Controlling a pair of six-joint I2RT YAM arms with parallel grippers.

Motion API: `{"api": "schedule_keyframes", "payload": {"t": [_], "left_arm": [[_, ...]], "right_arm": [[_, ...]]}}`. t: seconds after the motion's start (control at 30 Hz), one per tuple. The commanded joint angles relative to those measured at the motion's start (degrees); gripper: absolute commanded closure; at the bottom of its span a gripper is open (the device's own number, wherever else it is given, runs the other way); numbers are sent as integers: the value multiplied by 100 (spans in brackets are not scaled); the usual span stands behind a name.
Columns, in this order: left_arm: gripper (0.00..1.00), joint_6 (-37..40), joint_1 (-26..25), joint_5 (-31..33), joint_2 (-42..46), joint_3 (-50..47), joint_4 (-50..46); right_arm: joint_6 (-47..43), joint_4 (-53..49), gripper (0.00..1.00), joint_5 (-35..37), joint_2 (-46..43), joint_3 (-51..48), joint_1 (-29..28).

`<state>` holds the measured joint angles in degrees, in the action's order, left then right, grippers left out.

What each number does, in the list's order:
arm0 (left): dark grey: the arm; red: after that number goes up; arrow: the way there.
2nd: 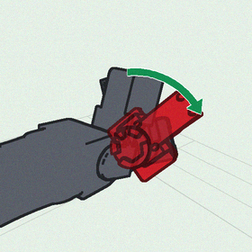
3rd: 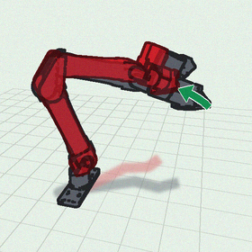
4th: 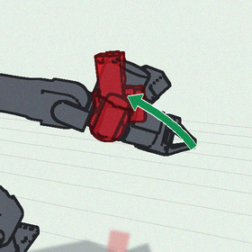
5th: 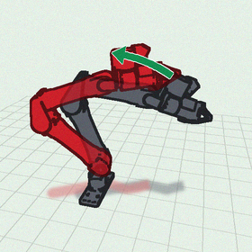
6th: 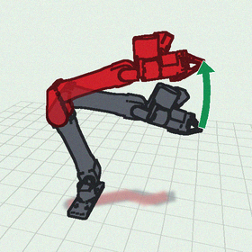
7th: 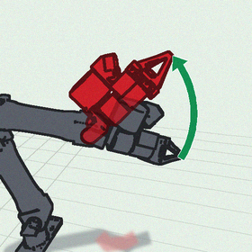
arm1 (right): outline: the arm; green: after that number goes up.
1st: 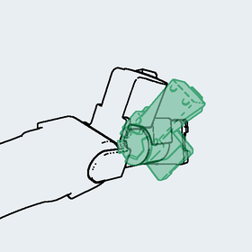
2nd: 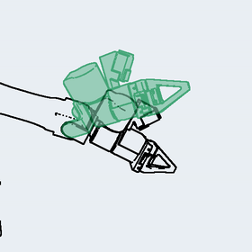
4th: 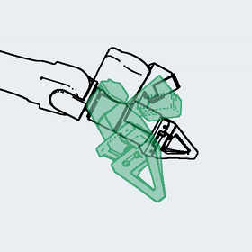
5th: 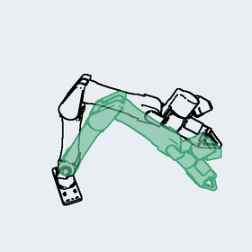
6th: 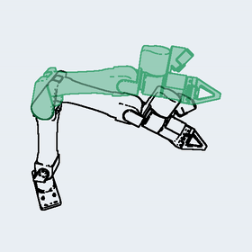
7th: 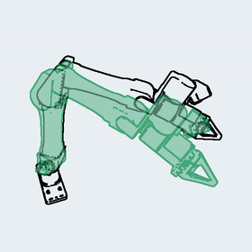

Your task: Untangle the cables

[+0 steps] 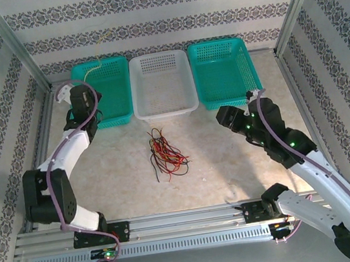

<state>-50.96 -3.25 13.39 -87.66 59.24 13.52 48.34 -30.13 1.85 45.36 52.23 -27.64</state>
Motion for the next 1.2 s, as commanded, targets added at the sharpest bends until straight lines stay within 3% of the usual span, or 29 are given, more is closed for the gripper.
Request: {"api": "schedule_keyframes", "payload": {"t": [0.0, 0.03, 0.07, 0.17, 0.2, 0.4, 0.5, 0.57, 0.63, 0.7, 0.8, 0.9, 1.03, 1.13, 1.17], "left_arm": [[100, 350, 65, 158, -270, 14, 552], [98, 413, 70, 58, -397, 44, 529], [87, 470, 70, -58, -488, 31, 579], [35, 452, 70, -151, -632, -154, 714], [26, 490, 70, -152, -643, -194, 720], [8, 939, 70, -196, -237, -268, 464], [10, 1061, 82, -201, 276, -129, -69], [15, 1095, 79, -345, 698, 6, -583], [20, 1149, 80, -794, 1080, 139, -1115], [29, 1117, 81, -1607, 1431, 218, -1567], [39, 1030, 61, -3091, 1918, 65, -1945], [44, 1070, -74, -3954, 2324, -265, -2495], [46, 1490, -793, -4047, 2873, -917, -3246], [49, 1566, -1467, -3955, 2955, -1292, -3664], [50, 1402, -1610, -3942, 2995, -1513, -3598]], "right_arm": [[141, 60, 40, -136, -93, -195, -49], [182, 68, 40, -163, -127, -238, -57], [233, 77, 41, -171, -163, -286, -73], [323, 86, 41, -110, -243, -370, -147], [334, 86, 41, -89, -247, -384, -183], [323, -332, 39, 532, 184, -145, -830], [465, -1366, 34, 1459, 901, 472, -1394], [809, -2123, 16, 2237, 1469, 962, -1825], [1228, -2841, 3, 2866, 2022, 1462, -2206], [623, -2417, 2, 2978, 2308, 1709, -2496], [46, -991, 2, 2575, 2267, 1088, -2716], [125, 178, 2, 1622, 2176, 413, -2523], [-109, 596, 2, 747, 2632, 411, -2521], [-371, 738, 5, 757, 2930, 537, -2823], [-433, 756, 11, 740, 3040, 609, -2911]]}}
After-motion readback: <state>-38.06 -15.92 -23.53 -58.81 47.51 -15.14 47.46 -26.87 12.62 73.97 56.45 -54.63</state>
